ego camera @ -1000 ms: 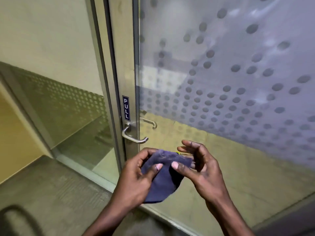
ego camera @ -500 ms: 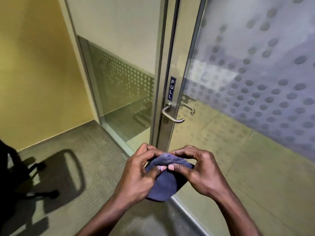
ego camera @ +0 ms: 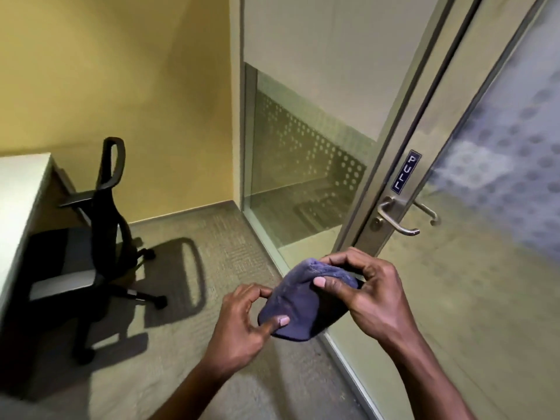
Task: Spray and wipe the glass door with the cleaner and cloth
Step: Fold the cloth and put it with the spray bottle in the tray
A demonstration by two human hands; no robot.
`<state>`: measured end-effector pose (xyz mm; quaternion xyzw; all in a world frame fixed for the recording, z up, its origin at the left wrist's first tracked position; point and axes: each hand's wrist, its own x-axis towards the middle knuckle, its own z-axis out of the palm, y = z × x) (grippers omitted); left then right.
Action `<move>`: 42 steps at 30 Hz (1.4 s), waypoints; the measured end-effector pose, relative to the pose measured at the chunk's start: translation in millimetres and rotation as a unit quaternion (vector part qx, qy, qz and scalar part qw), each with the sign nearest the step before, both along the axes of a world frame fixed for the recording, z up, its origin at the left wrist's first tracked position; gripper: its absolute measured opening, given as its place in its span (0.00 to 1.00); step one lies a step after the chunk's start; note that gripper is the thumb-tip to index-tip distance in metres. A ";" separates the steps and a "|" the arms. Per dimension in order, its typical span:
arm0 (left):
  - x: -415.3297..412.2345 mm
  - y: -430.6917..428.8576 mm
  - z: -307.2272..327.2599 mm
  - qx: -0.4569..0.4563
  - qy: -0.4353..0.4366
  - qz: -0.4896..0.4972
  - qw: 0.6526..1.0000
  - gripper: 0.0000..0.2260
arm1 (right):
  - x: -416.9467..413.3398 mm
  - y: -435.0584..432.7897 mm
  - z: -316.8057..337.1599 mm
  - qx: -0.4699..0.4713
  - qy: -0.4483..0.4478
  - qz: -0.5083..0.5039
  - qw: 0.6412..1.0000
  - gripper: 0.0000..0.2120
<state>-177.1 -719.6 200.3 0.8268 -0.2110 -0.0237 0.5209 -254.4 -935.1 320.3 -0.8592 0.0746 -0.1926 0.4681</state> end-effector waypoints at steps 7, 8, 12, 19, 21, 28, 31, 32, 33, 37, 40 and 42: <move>20.4 110.6 -18.1 0.011 -0.023 0.046 0.999 0.13 | 50.0 101.7 -7.6 0.017 0.015 0.035 0.999 0.10; 24.0 127.9 -21.6 0.006 -0.021 0.056 0.998 0.13 | 57.0 115.8 -10.4 0.021 0.018 0.034 0.999 0.10; 42.0 198.1 -30.9 -0.027 0.037 0.100 0.994 0.10 | 82.5 167.0 -23.3 0.037 0.036 0.037 0.998 0.10; 65.8 301.0 -28.7 -0.123 0.128 0.203 0.963 0.09 | 123.8 234.6 -44.2 0.022 0.090 0.087 0.992 0.08; 70.5 321.4 -25.8 -0.145 0.124 0.221 0.956 0.10 | 133.7 250.1 -49.2 0.001 0.104 0.100 0.990 0.08; 92.7 372.1 -29.3 -0.135 0.138 0.270 0.943 0.09 | 191.0 306.1 -67.3 -0.053 0.125 0.111 0.984 0.07; 107.5 389.2 -34.6 -0.141 0.158 0.313 0.926 0.09 | 223.7 329.6 -80.4 -0.058 0.134 0.123 0.982 0.08; 114.8 395.6 -36.7 -0.144 0.167 0.328 0.919 0.09 | 236.2 337.8 -84.8 -0.055 0.137 0.131 0.980 0.08; 122.1 402.0 -39.1 -0.141 0.176 0.339 0.913 0.09 | 248.0 345.6 -89.2 -0.052 0.142 0.141 0.978 0.08; 153.6 425.6 -41.9 -0.120 0.220 0.374 0.893 0.13 | 293.3 373.0 -102.2 -0.026 0.161 0.162 0.973 0.09; 173.3 438.9 -38.4 -0.128 0.265 0.348 0.890 0.21 | 323.4 387.3 -113.2 0.002 0.172 0.167 0.971 0.08; 182.3 441.2 -40.1 -0.120 0.294 0.318 0.893 0.14 | 340.0 394.7 -120.8 0.017 0.178 0.166 0.970 0.07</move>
